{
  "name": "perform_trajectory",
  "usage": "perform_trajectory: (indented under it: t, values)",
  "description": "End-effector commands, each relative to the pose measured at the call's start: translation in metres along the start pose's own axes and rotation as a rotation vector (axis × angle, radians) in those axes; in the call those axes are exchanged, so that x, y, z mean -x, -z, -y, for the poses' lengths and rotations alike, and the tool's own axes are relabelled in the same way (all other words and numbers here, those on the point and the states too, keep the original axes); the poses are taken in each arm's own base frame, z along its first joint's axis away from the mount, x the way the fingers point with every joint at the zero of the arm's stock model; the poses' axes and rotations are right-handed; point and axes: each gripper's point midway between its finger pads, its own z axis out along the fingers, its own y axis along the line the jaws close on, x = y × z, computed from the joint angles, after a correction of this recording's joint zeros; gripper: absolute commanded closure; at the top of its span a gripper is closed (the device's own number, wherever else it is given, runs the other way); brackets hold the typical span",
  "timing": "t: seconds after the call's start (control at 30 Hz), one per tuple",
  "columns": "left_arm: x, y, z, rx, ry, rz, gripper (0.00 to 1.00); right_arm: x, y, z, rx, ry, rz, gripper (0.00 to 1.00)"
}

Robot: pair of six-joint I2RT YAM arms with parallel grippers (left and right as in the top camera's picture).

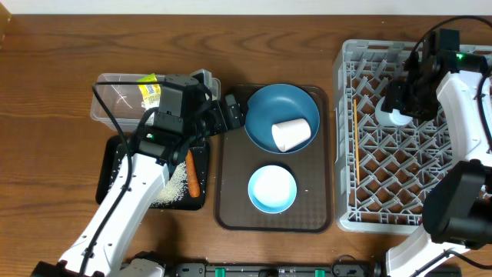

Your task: Sort waste into correct bins and load items into the dishwasher rack

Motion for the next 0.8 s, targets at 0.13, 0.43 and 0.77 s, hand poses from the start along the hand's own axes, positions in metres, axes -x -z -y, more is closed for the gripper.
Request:
perform_trajectory:
  t: [0.13, 0.43, 0.77]
  values:
    - [0.006, 0.002, 0.003, 0.001, -0.008, 0.018, 0.00, -0.003, -0.002, 0.002, 0.006, -0.021, -0.007, 0.99]
    - [0.006, 0.002, 0.003, 0.001, -0.008, 0.018, 0.00, -0.004, -0.005, -0.006, 0.031, -0.008, -0.007, 0.99]
    - [0.006, 0.002, 0.003, 0.001, -0.008, 0.018, 0.01, -0.008, -0.013, -0.005, 0.028, -0.009, -0.016, 0.96]
